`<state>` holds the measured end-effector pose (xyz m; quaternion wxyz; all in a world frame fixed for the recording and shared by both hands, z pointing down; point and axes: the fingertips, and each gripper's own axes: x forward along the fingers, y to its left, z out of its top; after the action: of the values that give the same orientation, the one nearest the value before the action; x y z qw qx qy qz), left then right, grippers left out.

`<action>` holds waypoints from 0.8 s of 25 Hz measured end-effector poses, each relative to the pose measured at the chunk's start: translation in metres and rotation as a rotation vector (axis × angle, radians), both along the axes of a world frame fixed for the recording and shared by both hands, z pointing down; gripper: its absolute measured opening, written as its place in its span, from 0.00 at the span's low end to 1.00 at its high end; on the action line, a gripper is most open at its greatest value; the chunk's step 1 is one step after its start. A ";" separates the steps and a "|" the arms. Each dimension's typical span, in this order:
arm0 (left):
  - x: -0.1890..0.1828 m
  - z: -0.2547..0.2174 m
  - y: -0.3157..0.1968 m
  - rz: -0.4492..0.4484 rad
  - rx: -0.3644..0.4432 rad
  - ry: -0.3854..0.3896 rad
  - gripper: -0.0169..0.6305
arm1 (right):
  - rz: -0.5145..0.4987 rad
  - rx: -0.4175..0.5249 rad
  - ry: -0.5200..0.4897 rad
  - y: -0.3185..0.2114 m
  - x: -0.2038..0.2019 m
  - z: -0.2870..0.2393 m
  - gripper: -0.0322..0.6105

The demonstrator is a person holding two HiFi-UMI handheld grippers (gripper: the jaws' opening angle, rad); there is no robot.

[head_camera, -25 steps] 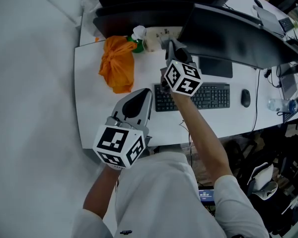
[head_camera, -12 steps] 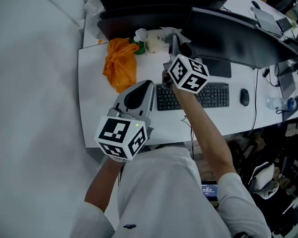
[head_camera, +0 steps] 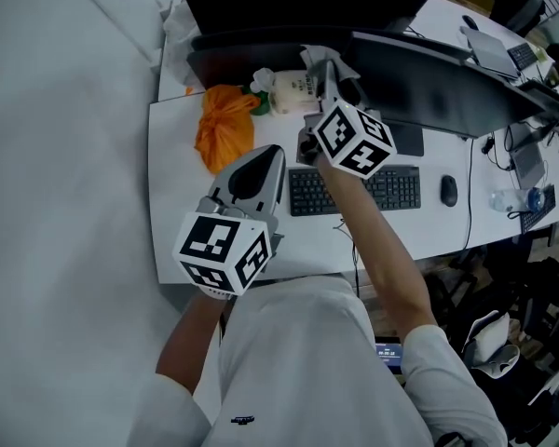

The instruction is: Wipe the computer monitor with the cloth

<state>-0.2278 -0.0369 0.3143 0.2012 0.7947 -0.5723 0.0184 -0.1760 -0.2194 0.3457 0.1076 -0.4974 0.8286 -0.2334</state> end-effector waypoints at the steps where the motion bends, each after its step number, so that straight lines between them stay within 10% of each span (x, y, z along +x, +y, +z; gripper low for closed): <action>1: -0.001 -0.003 0.000 -0.001 0.007 -0.001 0.05 | 0.003 0.009 -0.009 0.000 0.000 -0.007 0.08; 20: 0.007 -0.046 -0.010 0.021 0.106 -0.020 0.05 | 0.047 0.040 -0.136 -0.002 0.014 -0.089 0.08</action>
<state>-0.2213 -0.0466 0.2687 0.1528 0.8101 -0.5661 -0.0020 -0.1618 -0.2211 0.2565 0.1791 -0.4976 0.8119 -0.2474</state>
